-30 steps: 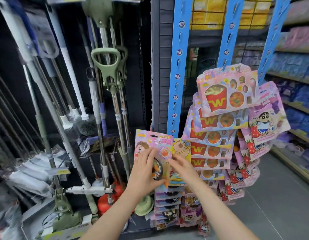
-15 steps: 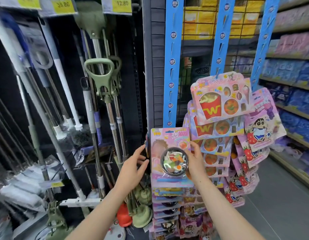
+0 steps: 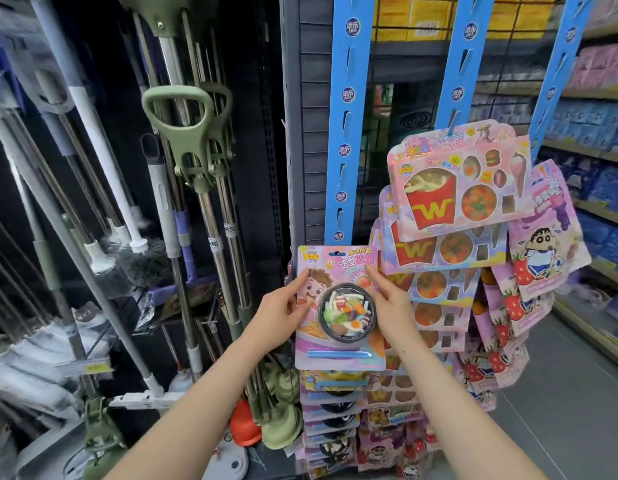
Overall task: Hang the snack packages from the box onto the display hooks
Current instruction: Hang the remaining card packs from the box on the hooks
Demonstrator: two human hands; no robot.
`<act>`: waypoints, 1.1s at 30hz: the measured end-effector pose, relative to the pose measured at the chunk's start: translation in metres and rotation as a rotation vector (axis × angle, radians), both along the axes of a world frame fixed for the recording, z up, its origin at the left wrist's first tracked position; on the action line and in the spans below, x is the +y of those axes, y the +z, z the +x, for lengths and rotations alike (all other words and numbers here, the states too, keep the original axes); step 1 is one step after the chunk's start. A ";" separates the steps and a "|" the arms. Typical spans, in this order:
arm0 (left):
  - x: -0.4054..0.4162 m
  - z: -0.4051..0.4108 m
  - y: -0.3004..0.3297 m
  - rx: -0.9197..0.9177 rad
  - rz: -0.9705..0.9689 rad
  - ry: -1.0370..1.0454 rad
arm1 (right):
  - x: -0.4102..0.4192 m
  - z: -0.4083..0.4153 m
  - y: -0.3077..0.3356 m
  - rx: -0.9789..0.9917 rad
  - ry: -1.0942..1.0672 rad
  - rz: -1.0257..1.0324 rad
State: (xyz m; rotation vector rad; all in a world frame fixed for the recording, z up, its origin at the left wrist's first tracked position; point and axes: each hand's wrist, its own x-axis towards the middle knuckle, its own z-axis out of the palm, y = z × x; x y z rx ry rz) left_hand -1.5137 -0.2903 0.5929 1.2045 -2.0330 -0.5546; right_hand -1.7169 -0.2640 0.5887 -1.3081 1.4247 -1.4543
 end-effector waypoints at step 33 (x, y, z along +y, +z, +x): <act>0.001 0.018 -0.032 -0.258 -0.161 0.050 | 0.028 -0.001 -0.032 0.550 0.052 0.046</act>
